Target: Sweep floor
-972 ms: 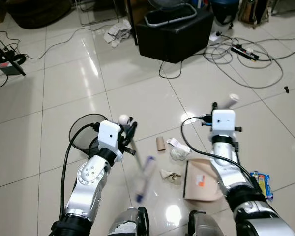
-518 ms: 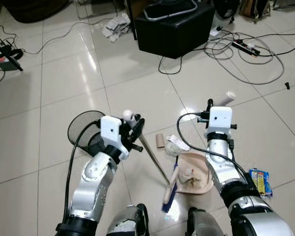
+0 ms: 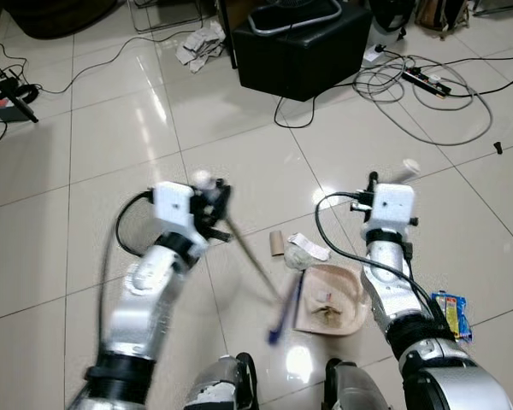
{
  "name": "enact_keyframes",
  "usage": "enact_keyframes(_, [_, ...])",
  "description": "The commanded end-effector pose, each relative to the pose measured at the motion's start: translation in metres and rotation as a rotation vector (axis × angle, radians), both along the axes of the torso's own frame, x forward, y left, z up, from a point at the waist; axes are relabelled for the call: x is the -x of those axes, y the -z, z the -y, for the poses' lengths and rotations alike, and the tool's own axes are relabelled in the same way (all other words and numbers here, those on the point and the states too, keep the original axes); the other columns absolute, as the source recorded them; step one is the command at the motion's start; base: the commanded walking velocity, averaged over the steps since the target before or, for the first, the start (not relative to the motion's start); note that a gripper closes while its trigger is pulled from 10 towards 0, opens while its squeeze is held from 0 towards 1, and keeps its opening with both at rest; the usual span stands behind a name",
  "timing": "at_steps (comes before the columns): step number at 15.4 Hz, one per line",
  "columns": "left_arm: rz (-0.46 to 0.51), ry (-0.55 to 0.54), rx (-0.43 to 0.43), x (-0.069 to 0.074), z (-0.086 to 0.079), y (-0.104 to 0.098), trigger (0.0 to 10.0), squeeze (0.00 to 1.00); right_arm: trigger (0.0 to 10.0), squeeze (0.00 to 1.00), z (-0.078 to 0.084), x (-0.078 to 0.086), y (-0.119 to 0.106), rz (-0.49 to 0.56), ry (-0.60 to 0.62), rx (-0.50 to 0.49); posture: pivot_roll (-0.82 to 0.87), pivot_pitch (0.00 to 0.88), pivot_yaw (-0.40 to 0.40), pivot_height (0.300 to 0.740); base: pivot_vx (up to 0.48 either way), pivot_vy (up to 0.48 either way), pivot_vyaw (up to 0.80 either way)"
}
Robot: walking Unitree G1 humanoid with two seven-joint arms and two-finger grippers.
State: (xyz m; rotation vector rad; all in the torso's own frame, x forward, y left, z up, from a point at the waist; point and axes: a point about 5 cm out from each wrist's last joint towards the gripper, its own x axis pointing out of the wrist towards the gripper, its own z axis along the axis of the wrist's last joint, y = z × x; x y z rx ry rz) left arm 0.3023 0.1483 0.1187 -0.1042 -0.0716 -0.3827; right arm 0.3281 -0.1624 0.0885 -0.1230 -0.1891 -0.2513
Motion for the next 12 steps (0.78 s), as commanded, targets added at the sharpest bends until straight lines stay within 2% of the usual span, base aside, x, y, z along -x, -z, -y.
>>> enact_keyframes(1, [0.015, -0.046, -0.035, -0.001, -0.016, 0.000, 10.0, 0.00, 10.0, 0.00, -0.002, 0.005, 0.005, 0.000, 0.000, -0.050, 0.10, 0.131, 0.151, 0.740, 0.000, 0.000, 0.00])
enact_keyframes(3, [0.017, -0.084, -0.085, -0.004, -0.033, 0.003, 10.0, 0.00, 10.0, 0.00, 0.004, 0.012, 0.005, 0.033, 0.008, -0.085, 0.08, 0.104, 0.155, 0.740, 0.000, 0.000, 0.00])
enact_keyframes(5, [0.011, -0.134, -0.153, -0.005, -0.052, 0.009, 10.0, 0.00, 10.0, 0.00, 0.007, 0.023, 0.009, 0.054, -0.038, -0.112, 0.07, 0.069, 0.149, 0.740, 0.000, 0.000, 0.00])
enact_keyframes(7, [-0.007, -0.165, -0.168, -0.003, -0.062, 0.016, 10.0, 0.00, 10.0, 0.00, 0.009, 0.032, 0.010, 0.076, -0.060, -0.136, 0.06, 0.054, 0.146, 0.740, 0.000, 0.000, 0.00])
enact_keyframes(9, [-0.022, -0.175, -0.186, -0.001, -0.065, 0.024, 10.0, 0.00, 10.0, 0.00, 0.010, 0.032, 0.005, 0.093, -0.074, -0.160, 0.04, 0.060, 0.133, 0.740, 0.000, 0.000, 0.00])
enact_keyframes(10, [-0.022, -0.177, -0.205, 0.010, -0.067, 0.030, 10.0, 0.00, 10.0, 0.00, 0.008, 0.032, -0.004, 0.118, -0.084, -0.184, 0.04, 0.052, 0.120, 0.740, 0.000, 0.000, 0.00])
enact_keyframes(11, [-0.025, -0.184, -0.205, 0.014, -0.068, 0.032, 10.0, 0.00, 10.0, 0.00, 0.007, 0.032, -0.008, 0.130, -0.088, -0.196, 0.04, 0.050, 0.114, 0.740, 0.000, 0.000, 0.00])
enact_keyframes(12, [-0.024, -0.231, -0.212, 0.026, -0.077, 0.036, 10.0, 0.00, 10.0, 0.00, 0.007, 0.033, -0.021, 0.169, -0.088, -0.238, 0.04, 0.045, 0.102, 0.740, 0.000, 0.000, 0.00])
